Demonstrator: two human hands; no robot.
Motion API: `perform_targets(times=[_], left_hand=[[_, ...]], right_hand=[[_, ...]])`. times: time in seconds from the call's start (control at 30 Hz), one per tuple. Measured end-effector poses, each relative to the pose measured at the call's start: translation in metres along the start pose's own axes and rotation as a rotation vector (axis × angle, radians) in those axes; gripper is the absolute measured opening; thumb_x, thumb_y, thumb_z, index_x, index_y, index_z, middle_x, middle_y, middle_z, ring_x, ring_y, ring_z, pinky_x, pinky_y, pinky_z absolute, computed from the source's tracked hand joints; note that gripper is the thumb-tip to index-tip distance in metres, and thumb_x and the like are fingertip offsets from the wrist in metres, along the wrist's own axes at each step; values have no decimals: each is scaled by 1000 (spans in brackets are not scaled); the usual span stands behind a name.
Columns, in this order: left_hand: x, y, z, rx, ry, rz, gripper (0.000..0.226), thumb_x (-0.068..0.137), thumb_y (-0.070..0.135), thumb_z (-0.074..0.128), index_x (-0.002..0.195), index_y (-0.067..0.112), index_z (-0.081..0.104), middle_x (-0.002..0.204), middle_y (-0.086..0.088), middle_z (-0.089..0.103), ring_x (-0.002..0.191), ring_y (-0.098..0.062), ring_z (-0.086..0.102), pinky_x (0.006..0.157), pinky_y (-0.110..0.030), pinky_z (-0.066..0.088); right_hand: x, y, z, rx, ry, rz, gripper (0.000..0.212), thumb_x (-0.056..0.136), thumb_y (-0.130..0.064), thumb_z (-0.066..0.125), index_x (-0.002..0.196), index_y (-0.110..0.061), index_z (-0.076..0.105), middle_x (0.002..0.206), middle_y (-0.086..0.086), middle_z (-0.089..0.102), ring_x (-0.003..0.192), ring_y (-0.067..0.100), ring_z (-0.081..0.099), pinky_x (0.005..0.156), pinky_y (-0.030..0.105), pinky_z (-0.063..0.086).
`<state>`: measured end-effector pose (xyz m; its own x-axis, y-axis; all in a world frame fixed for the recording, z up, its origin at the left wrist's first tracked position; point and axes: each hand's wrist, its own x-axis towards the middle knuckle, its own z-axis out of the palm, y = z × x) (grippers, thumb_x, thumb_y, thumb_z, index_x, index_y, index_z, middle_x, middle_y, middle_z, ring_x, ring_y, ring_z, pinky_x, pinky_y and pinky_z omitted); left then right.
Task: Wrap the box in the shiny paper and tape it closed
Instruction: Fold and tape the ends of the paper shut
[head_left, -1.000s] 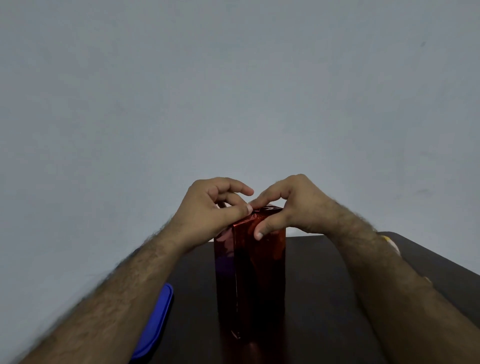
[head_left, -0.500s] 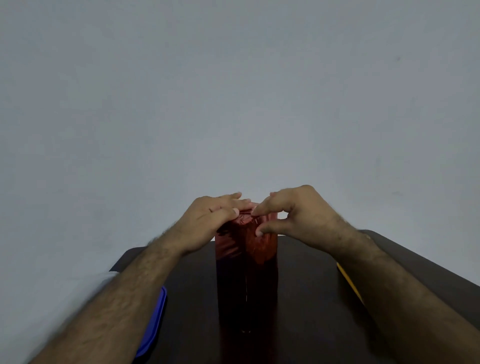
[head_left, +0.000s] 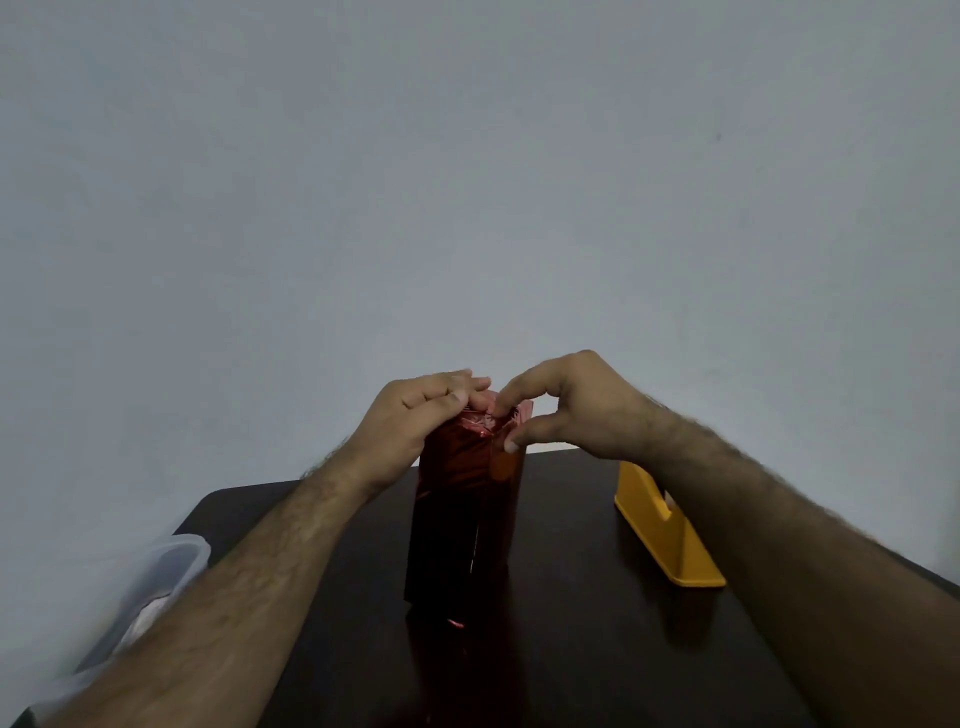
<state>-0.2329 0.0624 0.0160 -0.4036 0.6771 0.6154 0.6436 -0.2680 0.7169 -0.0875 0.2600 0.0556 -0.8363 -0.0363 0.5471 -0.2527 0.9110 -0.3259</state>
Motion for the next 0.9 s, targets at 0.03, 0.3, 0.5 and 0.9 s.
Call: perform_targets(times=[0.03, 0.3, 0.5, 0.9], left_hand=[[0, -3, 2, -3, 9, 7, 32, 111, 6, 48, 108, 7, 81, 121, 7, 79, 132, -1, 62, 107, -13, 46], [-7, -19, 10, 161, 232, 142, 31, 99, 18, 51, 99, 18, 81, 104, 10, 81, 109, -10, 73, 102, -35, 56], [-10, -18, 11, 76, 203, 103, 29, 95, 19, 55, 97, 22, 84, 106, 8, 82, 114, -12, 72, 109, -45, 54], [-9, -17, 16, 74, 164, 88, 31, 95, 27, 53, 98, 26, 83, 109, 12, 81, 117, -8, 70, 115, -49, 48]], right_hand=[[-1, 0, 1, 18, 4, 16, 34, 73, -31, 96, 105, -32, 84, 104, -23, 78, 111, -1, 68, 101, 27, 52], [-33, 18, 35, 27, 428, 369, 18, 93, -29, 78, 111, -29, 81, 105, -21, 76, 97, -3, 70, 92, 22, 55], [-96, 61, -6, -447, 292, 1110, 34, 98, -45, 64, 101, -11, 68, 108, 11, 72, 94, 32, 65, 77, 36, 55], [-127, 64, -31, 51, 244, 1516, 21, 99, -18, 64, 106, -3, 77, 90, 6, 48, 73, 18, 43, 67, 35, 50]])
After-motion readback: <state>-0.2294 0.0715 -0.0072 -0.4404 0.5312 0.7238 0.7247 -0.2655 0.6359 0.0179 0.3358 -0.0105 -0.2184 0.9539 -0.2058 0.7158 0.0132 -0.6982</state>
